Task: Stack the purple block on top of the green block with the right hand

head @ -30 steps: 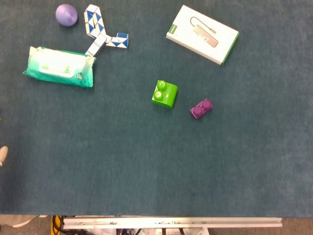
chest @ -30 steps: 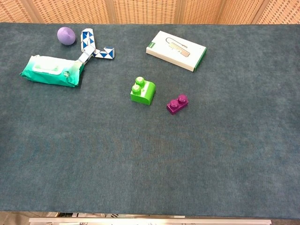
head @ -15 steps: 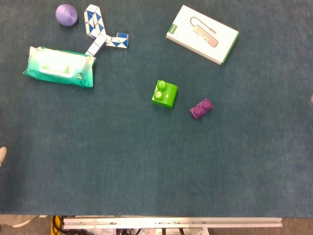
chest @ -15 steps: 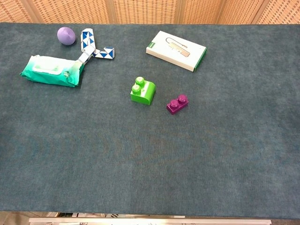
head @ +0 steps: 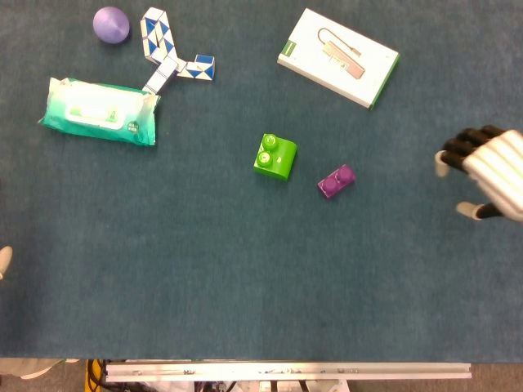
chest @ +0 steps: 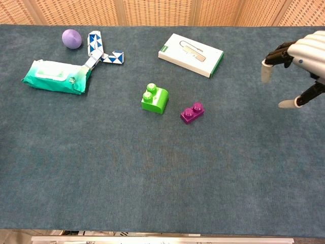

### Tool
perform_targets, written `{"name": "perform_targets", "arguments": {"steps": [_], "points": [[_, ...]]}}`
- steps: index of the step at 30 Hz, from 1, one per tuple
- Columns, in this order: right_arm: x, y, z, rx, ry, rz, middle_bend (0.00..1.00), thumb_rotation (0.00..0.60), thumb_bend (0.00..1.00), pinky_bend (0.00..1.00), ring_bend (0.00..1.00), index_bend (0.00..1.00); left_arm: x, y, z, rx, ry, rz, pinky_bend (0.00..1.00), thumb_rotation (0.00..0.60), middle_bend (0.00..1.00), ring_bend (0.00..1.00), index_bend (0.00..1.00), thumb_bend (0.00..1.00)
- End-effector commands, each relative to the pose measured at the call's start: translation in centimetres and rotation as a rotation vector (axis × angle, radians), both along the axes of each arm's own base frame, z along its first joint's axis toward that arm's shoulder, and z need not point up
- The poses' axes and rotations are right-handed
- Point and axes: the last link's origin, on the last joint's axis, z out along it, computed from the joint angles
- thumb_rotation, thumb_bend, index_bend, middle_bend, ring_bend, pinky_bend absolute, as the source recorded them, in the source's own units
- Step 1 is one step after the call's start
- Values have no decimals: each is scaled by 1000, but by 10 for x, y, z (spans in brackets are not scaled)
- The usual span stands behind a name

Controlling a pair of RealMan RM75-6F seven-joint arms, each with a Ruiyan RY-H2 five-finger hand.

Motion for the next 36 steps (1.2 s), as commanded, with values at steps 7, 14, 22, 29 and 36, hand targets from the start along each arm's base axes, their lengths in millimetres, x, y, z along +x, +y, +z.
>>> {"name": "perform_targets", "arguments": {"steps": [7, 14, 22, 29, 36], "points": [[28, -29, -52, 66, 48, 25, 402, 600, 34, 401, 321, 436, 0, -1, 1, 4, -2, 1, 192, 600, 343, 304, 303, 228], [33, -50, -83, 83, 70, -7, 402, 600, 57, 401, 321, 435, -1, -3, 3, 9, -2, 6, 192, 600, 343, 304, 303, 228], [42, -65, -116, 99, 97, -9, 402, 600, 66, 401, 321, 436, -1, -4, 3, 12, -6, 2, 192, 600, 343, 305, 303, 228], [50, -72, -137, 117, 118, -8, 408, 600, 74, 401, 321, 436, -2, -6, 5, 21, -6, 9, 192, 600, 343, 305, 303, 228], [56, -73, -154, 133, 157, 13, 412, 600, 109, 401, 321, 436, -4, -7, 7, 26, -5, 15, 192, 600, 343, 304, 303, 228]]}}
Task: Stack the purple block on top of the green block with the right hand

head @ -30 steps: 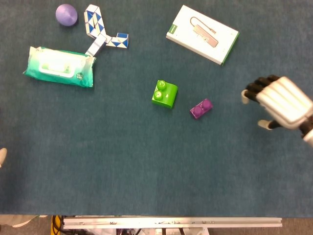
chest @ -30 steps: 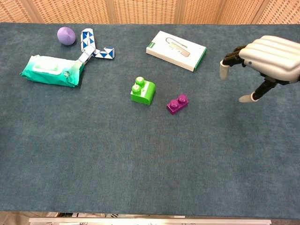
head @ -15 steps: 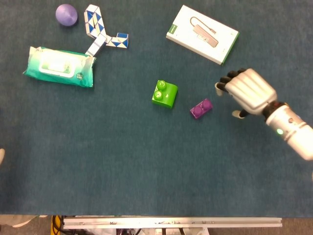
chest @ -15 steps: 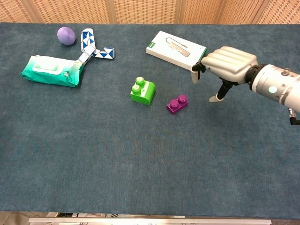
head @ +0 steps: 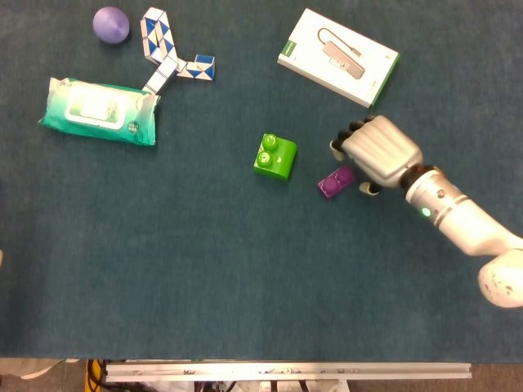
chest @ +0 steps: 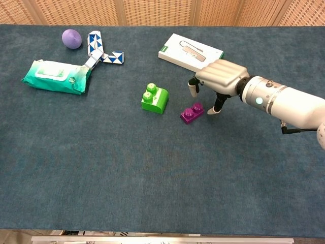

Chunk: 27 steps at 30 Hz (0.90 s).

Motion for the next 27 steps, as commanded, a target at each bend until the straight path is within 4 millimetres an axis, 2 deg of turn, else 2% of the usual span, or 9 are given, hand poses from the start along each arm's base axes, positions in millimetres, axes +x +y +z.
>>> {"name": "perform_targets", "arguments": {"steps": [1, 11, 20, 27], "points": [[2, 0, -7, 7, 21, 13, 412, 600, 110, 401, 321, 436, -1, 0, 1, 3, -1, 2, 192, 600, 343, 304, 303, 228], [7, 0, -24, 19, 59, 33, 426, 600, 183, 401, 321, 438, -3, -3, 3, 12, -2, 8, 192, 600, 343, 304, 303, 228], [8, 0, -32, 21, 86, 50, 461, 600, 219, 403, 328, 490, -6, -5, 6, 18, -1, 14, 192, 600, 343, 304, 303, 228], [8, -1, -31, 9, 90, 67, 512, 600, 258, 461, 377, 561, -6, -5, 6, 16, -2, 10, 192, 600, 343, 304, 303, 228]]}}
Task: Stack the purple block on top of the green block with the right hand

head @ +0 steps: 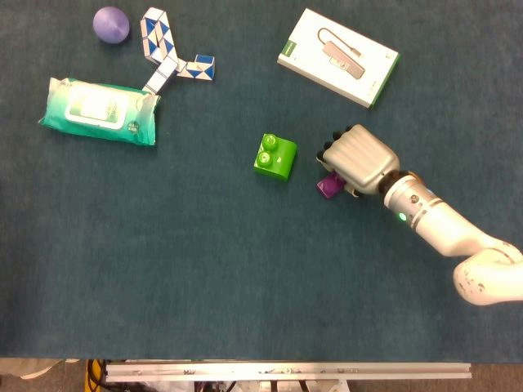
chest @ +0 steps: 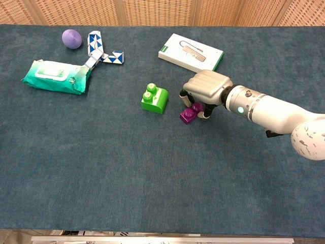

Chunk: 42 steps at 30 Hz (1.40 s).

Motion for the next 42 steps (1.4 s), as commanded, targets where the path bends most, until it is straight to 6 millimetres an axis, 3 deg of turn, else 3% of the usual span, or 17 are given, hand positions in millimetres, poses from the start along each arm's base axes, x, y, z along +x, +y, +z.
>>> {"name": "perform_targets", "arguments": {"steps": [1, 6, 17, 31, 42], "points": [[1, -1, 1, -3, -2, 2, 518, 600, 260, 470, 385, 570, 0, 0, 0, -1, 0, 0, 192, 600, 343, 304, 303, 228], [9, -5, 10, -3, -44, 4, 537, 600, 263, 505, 414, 596, 1, 0, 1, 1, -3, 0, 192, 600, 343, 305, 303, 228], [51, -26, 29, 0, -96, 75, 541, 600, 263, 515, 419, 599, 0, -1, 2, 3, -3, 5, 192, 600, 343, 305, 303, 228], [93, -44, 15, -21, -125, 127, 540, 600, 263, 515, 419, 601, -2, -5, 5, 16, -1, 16, 192, 600, 343, 305, 303, 228], [105, -63, 6, -71, -108, 111, 541, 600, 263, 515, 419, 602, -4, -7, 8, 22, 1, 24, 192, 600, 343, 305, 303, 228]]}}
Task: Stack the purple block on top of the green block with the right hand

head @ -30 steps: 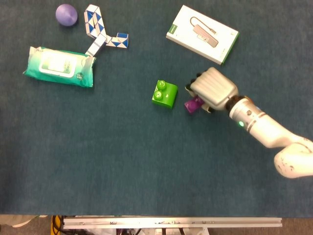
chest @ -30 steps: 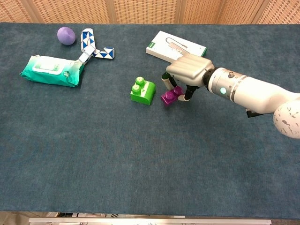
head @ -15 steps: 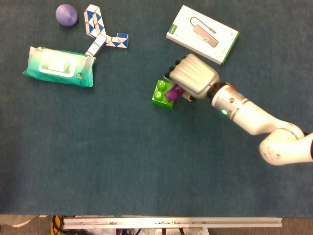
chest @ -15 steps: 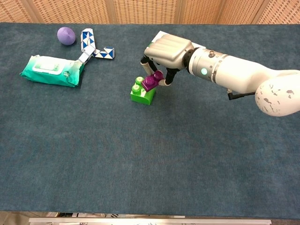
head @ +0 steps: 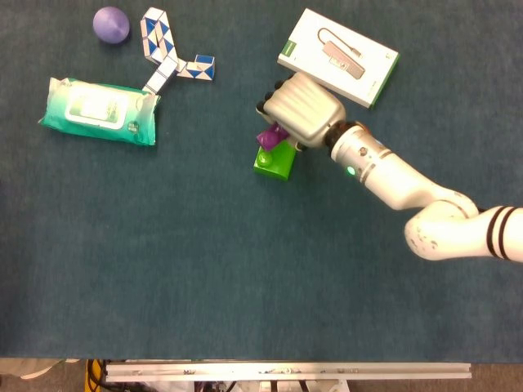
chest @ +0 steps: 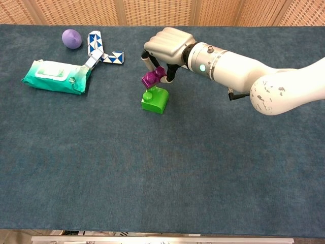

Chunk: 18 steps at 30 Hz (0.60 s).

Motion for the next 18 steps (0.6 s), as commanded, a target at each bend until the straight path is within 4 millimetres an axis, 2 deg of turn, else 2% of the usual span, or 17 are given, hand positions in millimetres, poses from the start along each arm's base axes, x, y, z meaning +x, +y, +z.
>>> {"name": "perform_targets", "arguments": {"steps": [1, 18], "points": [[3, -6, -3, -19, 8, -6, 541, 600, 263, 515, 419, 602, -1, 0, 0, 1, 0, 1, 192, 600, 343, 305, 303, 228], [12, -28, -19, -56, 61, -33, 540, 600, 263, 515, 419, 604, -2, -3, 2, 11, -1, 12, 192, 600, 343, 305, 303, 227]]}}
